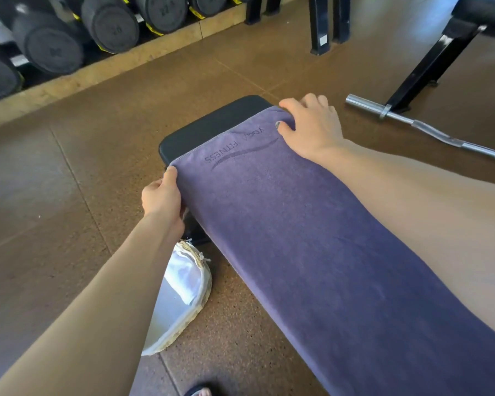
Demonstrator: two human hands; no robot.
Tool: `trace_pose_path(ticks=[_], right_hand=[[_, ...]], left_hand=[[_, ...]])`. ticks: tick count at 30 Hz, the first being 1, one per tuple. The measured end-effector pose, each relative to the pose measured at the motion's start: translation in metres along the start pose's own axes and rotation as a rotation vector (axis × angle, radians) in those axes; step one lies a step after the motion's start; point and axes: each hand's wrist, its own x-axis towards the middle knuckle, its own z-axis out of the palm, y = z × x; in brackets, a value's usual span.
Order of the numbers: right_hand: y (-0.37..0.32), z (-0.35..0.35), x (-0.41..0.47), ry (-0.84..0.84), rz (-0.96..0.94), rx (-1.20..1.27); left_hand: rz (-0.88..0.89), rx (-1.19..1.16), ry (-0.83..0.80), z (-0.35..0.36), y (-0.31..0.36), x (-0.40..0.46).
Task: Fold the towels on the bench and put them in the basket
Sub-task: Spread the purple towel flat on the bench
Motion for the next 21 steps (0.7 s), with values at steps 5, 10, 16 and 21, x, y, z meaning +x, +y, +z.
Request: trace_pose_path(ticks=[5,10,16,21], right_hand=[[-0.018,0.005,-0.002,-0.127,-0.153,0.046],[-0.021,-0.004,0.002,-0.202,-0.201,-0.140],[-0.044,0.010,-0.013,-0.216,-0.241,-0.008],[-0.039,0.014,-0.003,-0.296,-0.241,-0.050]], left_hand=[[0.046,0.018,0.011,-0.001,-0.003,0.009],[0.006,0.218,0.227,0.005,0.003,0.013],[1.160,0.929,-0.074,0.037,0.010,-0.032],[0.877,1.406,-0.261,0.049,-0.006,-0.030]])
